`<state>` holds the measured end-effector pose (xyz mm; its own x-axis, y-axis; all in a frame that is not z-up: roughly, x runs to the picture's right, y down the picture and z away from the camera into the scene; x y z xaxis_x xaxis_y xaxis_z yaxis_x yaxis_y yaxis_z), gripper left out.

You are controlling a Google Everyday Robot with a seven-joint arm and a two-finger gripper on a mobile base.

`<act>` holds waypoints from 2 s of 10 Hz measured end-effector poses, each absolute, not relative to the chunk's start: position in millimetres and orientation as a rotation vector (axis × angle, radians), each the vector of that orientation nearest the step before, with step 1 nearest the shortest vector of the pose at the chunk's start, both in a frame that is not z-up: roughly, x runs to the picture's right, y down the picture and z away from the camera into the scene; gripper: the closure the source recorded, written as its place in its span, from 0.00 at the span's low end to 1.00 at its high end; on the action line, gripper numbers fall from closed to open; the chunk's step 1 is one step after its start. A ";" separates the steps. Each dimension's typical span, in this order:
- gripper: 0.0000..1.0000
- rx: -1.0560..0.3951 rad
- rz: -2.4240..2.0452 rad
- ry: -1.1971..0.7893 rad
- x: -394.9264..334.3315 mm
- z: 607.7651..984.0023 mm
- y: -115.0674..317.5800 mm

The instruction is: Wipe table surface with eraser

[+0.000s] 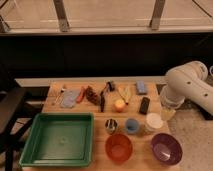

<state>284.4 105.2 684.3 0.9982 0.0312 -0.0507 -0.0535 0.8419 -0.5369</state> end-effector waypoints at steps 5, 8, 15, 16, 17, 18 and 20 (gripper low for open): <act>0.35 -0.568 0.045 0.040 284.4 684.3 105.2; 0.35 -0.568 0.045 0.040 284.4 684.3 105.2; 0.35 -0.564 -0.081 -0.021 281.9 690.9 100.3; 0.35 -0.560 -0.168 -0.050 280.1 688.8 94.6; 0.35 -0.557 -0.266 -0.078 281.6 687.2 90.8; 0.35 -0.547 -0.360 -0.093 284.0 688.6 85.1; 0.35 -0.512 -0.495 -0.093 281.5 701.2 62.2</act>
